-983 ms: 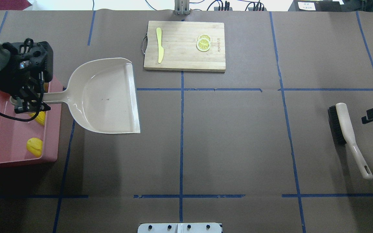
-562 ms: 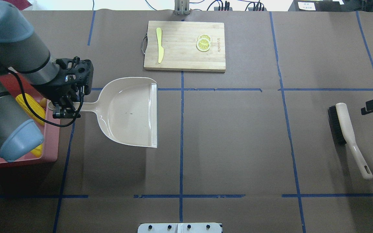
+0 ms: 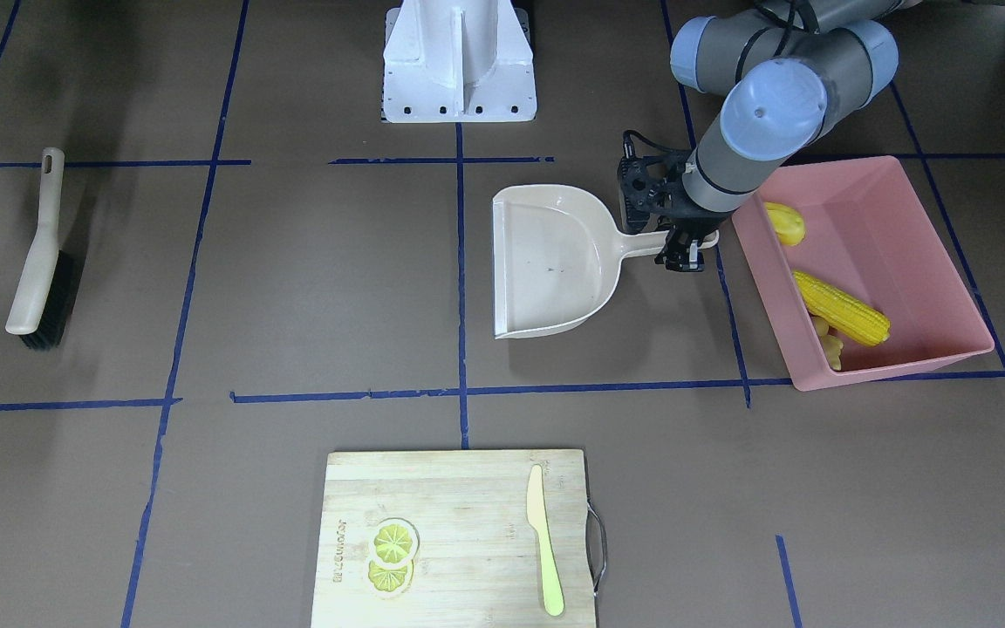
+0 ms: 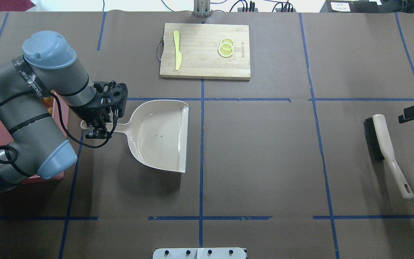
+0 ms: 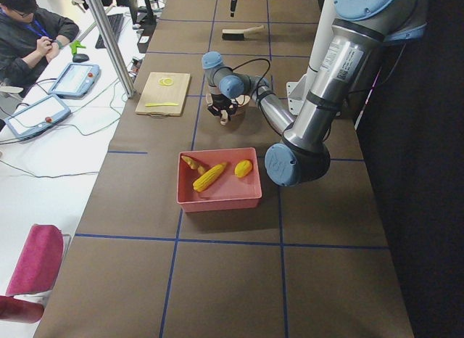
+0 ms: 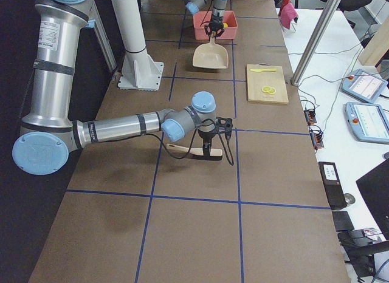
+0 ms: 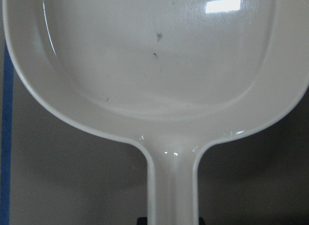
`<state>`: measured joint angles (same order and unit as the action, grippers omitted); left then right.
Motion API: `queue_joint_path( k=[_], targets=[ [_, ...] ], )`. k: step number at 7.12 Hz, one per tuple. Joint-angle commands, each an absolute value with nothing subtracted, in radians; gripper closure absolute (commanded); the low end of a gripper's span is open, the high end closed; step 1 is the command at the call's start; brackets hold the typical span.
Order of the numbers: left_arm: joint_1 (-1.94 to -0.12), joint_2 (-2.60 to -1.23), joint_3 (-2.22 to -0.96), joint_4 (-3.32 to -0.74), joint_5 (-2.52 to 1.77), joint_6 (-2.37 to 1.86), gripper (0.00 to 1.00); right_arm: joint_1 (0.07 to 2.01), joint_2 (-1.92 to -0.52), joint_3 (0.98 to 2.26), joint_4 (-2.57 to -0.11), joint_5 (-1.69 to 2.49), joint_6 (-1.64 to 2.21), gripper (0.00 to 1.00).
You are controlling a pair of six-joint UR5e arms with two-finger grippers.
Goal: Sweep and dump trash into bin
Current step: 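Lower the dustpan onto the table with the left gripper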
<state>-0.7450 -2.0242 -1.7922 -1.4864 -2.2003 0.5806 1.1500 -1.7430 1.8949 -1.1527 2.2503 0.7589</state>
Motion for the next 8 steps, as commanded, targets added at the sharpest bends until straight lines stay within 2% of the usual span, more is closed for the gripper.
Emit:
queue_joint_path(
  k=[1,6,8],
  targets=[
    [-0.701,-2.042,-1.772,-1.493,-2.198,0.496,1.00,1.150,-1.736,1.893,-1.154,2.247,0.762,0.00],
    [-0.703,-2.051,-1.755,-1.494,-2.142,0.532,1.00,1.150,-1.730,1.896,-1.154,2.241,0.764,0.00],
    [-0.700,-2.056,-1.753,-1.502,-2.134,0.531,0.94,1.150,-1.730,1.896,-1.154,2.243,0.764,0.00]
  ],
)
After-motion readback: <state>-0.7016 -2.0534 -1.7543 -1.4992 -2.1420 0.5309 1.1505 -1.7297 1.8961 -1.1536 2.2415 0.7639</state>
